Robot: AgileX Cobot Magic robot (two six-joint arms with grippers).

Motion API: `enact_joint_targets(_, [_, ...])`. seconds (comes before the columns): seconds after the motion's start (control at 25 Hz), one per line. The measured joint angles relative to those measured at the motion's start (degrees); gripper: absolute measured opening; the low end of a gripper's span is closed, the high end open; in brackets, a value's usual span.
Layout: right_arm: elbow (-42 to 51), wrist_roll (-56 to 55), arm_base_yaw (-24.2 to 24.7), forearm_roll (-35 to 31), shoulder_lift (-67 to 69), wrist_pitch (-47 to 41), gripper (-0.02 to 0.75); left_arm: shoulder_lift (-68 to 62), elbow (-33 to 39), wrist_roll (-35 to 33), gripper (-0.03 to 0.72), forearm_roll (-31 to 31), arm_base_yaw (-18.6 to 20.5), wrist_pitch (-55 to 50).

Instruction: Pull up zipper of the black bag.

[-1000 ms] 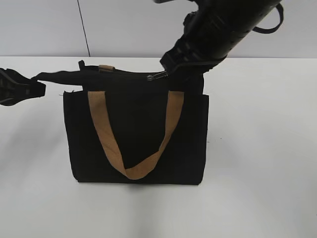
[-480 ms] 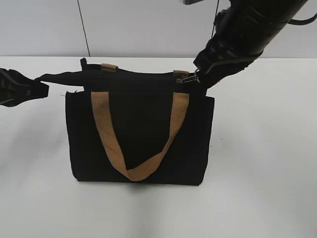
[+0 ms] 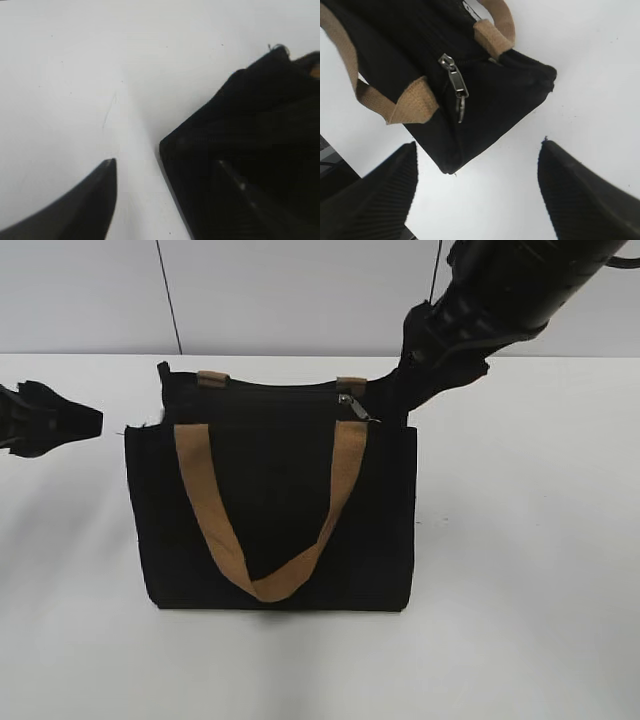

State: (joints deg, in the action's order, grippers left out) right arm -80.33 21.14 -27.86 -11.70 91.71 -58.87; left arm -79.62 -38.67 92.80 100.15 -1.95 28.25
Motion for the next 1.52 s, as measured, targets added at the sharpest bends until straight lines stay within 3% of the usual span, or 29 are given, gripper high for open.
enact_joint_targets(0.08, [0.0, 1.09, 0.0, -0.13, -0.6, 0.32, 0.566, 0.0, 0.0, 0.0, 0.531, 0.0, 0.0, -0.1])
enact_joint_targets(0.2, [0.0, 2.35, 0.0, -0.13, -1.74, 0.32, 0.599, 0.0, 0.0, 0.0, 0.576, 0.0, 0.0, -0.1])
enact_joint_targets(0.32, [0.0, 2.73, 0.0, -0.06, -3.42, 0.16, 0.596, 0.2, 0.0, 0.0, 0.561, 0.0, -0.33, -0.54])
enact_joint_targets(0.44, [0.0, 2.51, 0.0, 0.67, -5.24, -1.15, 0.594, 2.45, 0.0, 0.02, 0.519, 0.0, -3.64, -4.47])
enact_joint_targets(0.72, [2.7, -1.08, 0.0, 5.29, -10.0, -2.17, 0.593, 9.08, 0.0, 0.02, 0.489, -0.05, -18.21, -26.67])
enact_joint_targets(0.96, [10.88, -3.16, 0.0, 5.57, -14.6, -1.34, 0.593, 5.48, 0.0, -2.22, 0.486, -4.91, -20.03, -38.21])
enact_joint_targets(1.08, [14.33, -4.06, 0.0, 5.57, -16.83, -0.19, 0.593, 3.77, 0.0, -12.61, 0.486, -15.03, -20.03, -44.53])
enact_joint_targets(1.32, [16.1, -4.51, 0.0, 5.57, -19.51, -0.05, 0.593, 4.84, 0.0, -50.6, 0.486, -58.6, -21.77, -50.44])
enact_joint_targets(1.52, [16.68, -4.51, 0.0, 5.57, -23.36, -1.77, 0.593, 10.47, -4.14, -75.01, 0.505, -81.06, -25.51, -64.35])
